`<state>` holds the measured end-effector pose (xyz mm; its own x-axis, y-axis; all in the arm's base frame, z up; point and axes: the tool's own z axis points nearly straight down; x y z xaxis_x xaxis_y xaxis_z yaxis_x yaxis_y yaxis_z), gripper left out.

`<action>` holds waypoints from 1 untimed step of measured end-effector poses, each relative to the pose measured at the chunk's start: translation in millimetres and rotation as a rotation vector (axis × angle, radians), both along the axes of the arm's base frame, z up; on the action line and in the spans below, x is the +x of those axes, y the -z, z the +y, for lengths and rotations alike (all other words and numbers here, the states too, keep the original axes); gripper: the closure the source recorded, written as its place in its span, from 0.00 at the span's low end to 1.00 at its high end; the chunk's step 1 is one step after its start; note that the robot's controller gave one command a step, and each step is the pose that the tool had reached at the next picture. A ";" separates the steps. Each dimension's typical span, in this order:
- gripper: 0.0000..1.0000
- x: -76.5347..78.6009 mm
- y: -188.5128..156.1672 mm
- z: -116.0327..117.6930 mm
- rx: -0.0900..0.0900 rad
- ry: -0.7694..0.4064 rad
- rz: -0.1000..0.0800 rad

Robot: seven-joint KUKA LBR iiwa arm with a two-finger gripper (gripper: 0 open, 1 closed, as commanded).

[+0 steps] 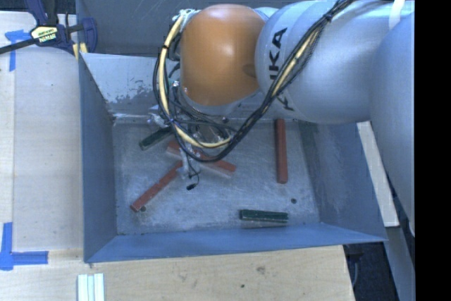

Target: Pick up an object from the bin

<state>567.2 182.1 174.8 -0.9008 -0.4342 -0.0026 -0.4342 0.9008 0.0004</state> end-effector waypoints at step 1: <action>0.00 7.8 59.5 19.1 0.001 -0.070 -0.007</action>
Offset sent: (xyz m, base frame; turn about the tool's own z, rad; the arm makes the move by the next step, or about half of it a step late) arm 0.0146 0.0582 -0.1048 -0.2858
